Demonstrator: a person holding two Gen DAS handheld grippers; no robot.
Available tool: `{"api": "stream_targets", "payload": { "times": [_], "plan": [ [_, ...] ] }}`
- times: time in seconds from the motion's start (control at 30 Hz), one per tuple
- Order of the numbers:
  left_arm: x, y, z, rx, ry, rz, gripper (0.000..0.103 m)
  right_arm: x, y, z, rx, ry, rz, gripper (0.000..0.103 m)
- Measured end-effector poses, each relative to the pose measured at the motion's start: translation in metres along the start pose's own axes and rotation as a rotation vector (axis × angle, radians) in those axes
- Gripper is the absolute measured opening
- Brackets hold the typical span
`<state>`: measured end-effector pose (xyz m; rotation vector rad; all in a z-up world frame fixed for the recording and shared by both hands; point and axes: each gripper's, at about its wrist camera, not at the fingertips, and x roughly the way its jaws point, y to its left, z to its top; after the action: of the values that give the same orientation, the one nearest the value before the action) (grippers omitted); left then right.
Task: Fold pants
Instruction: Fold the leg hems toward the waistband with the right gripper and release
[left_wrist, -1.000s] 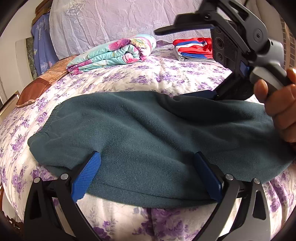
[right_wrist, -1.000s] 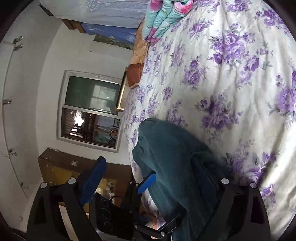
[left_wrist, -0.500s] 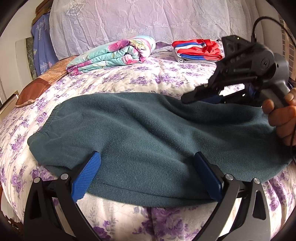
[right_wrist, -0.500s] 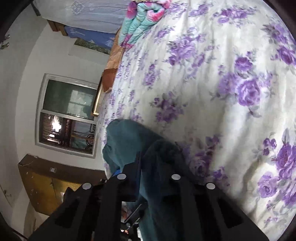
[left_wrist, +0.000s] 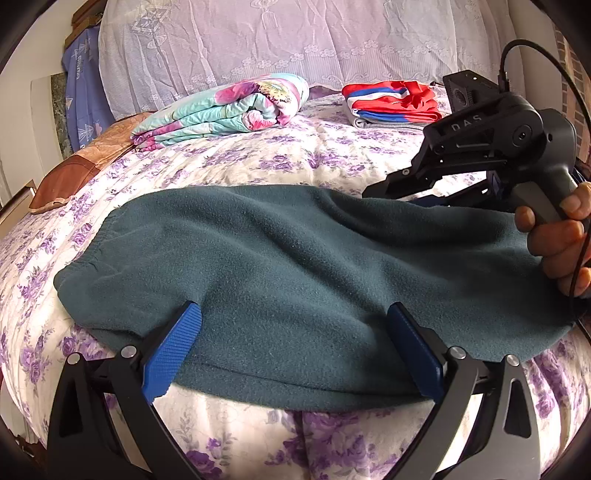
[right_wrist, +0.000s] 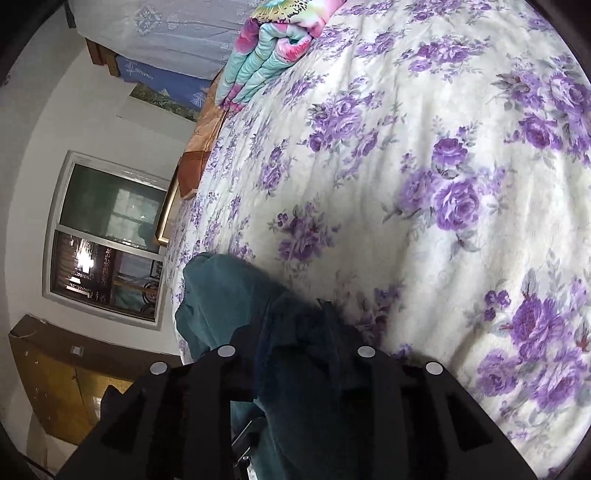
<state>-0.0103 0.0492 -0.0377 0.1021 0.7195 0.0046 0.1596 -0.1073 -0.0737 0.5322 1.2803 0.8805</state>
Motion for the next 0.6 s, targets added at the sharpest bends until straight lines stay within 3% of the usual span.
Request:
{"api": "stream_targets", "payload": {
  "times": [0.1,0.2,0.3,0.33,0.4,0.5,0.6],
  "plan": [
    [0.0,0.0,0.0,0.0,0.0,0.001,0.098,0.006,0.015,-0.007,-0.109,-0.014,-0.089,0.027],
    [0.0,0.0,0.0,0.0,0.0,0.001,0.098,0.003,0.024,-0.009,-0.156,-0.071,-0.124,0.015],
    [0.0,0.0,0.0,0.0,0.0,0.001,0.098,-0.023,0.033,0.001,-0.196,-0.215,-0.182,0.013],
    [0.0,0.0,0.0,0.001,0.0,0.002,0.098,-0.032,0.035,0.01,-0.207,-0.258,-0.213,0.0],
    [0.0,0.0,0.0,0.002,0.001,0.004,0.098,-0.045,0.034,0.03,-0.217,-0.337,-0.298,0.0],
    [0.001,-0.001,0.001,0.004,0.002,0.005,0.098,-0.041,0.014,0.048,-0.161,-0.304,-0.323,0.0],
    [0.001,-0.001,0.001,0.003,0.001,0.005,0.098,-0.035,0.017,0.034,-0.166,-0.21,-0.226,0.004]
  ]
}}
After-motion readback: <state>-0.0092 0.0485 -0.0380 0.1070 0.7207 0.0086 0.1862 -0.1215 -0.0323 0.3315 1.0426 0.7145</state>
